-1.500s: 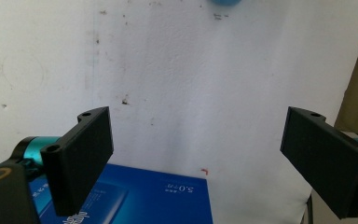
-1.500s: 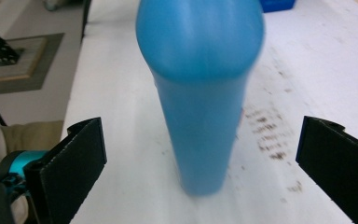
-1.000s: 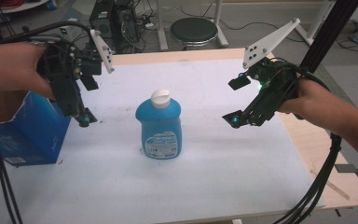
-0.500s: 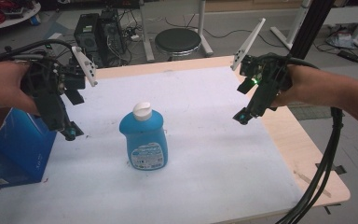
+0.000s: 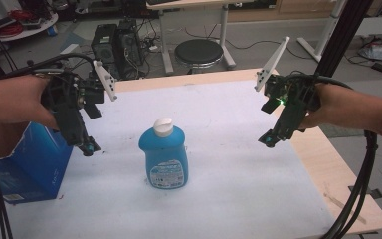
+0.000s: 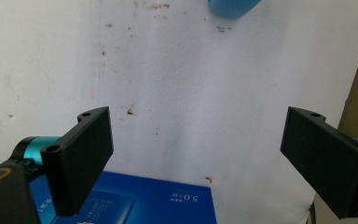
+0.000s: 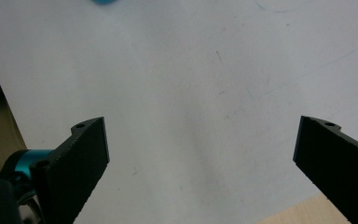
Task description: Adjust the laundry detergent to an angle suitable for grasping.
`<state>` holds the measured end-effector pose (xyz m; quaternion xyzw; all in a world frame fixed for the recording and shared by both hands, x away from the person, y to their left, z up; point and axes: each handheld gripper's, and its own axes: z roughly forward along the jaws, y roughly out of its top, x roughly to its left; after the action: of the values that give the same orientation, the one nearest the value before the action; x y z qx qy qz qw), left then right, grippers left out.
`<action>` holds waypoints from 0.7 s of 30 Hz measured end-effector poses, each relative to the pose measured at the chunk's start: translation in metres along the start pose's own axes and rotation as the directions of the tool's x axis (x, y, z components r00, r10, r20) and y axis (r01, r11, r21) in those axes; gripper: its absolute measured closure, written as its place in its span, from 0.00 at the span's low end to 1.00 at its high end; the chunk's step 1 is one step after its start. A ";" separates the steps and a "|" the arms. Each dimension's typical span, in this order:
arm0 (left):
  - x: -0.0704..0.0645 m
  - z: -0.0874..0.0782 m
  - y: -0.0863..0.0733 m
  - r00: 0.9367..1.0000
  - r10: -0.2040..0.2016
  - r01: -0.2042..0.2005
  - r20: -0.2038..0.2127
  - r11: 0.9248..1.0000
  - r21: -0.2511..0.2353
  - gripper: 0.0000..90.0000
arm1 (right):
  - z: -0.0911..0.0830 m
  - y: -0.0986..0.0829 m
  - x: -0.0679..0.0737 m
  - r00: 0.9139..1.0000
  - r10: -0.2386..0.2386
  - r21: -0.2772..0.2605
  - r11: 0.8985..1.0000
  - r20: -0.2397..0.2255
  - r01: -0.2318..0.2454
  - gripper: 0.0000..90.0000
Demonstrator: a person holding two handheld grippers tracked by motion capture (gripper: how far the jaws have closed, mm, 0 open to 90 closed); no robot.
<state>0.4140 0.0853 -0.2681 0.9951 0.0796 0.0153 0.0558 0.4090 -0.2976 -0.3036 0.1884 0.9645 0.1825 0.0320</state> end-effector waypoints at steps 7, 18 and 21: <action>-0.001 -0.001 -0.001 1.000 -0.002 0.002 -0.002 1.000 -0.003 0.10 | 0.002 0.001 0.002 1.000 -0.001 0.005 1.000 -0.002 0.001 0.03; 0.001 0.000 -0.002 1.000 -0.003 0.003 0.000 1.000 0.001 0.10 | 0.000 -0.001 0.002 1.000 -0.008 -0.006 1.000 -0.007 0.008 0.03; 0.001 -0.001 -0.002 1.000 0.000 0.000 -0.001 1.000 -0.003 0.10 | 0.000 -0.001 0.002 1.000 -0.005 -0.003 1.000 -0.010 0.005 0.03</action>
<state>0.4143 0.0872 -0.2675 0.9950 0.0799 0.0160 0.0573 0.4065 -0.2980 -0.3042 0.1852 0.9648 0.1849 0.0280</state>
